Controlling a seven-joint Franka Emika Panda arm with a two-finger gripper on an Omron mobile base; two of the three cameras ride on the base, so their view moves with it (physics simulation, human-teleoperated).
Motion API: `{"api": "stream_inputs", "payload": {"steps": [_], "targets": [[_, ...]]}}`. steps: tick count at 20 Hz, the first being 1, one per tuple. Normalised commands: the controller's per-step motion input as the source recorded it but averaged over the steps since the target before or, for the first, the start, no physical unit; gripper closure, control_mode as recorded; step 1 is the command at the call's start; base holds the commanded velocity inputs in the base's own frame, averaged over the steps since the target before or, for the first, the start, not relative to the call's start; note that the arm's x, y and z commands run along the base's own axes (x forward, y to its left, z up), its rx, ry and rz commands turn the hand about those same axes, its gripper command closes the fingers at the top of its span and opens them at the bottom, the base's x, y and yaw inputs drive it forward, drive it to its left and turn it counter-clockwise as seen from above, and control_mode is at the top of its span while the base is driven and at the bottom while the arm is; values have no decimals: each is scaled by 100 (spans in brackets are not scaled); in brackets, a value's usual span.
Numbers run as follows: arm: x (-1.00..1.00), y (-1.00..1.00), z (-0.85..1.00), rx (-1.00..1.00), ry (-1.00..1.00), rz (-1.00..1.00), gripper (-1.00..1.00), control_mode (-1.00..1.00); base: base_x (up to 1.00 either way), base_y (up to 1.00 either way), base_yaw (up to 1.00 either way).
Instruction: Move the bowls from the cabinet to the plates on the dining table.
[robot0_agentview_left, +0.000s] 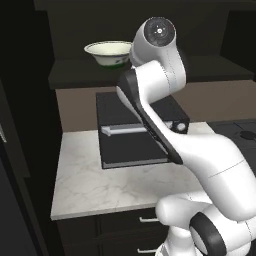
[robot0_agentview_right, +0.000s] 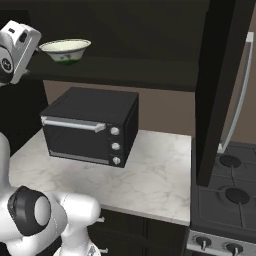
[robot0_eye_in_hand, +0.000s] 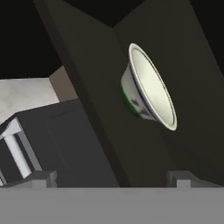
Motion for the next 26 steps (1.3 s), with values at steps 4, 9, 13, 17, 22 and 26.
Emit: {"api": "stream_inputs", "payload": {"steps": [4,9,13,17,22,26], "targets": [[25,8,0,-6,0,0,-100,-100,0,0,0],[25,7,0,-5,0,0,-100,-100,0,0,0],[26,5,0,-4,0,0,-100,-100,0,0,0],[25,3,-1,-4,0,0,-100,-100,0,0,0],[26,3,-8,-4,2,0,-100,-100,0,0,0],[26,3,-17,-4,2,0,-100,-100,0,0,0]]}}
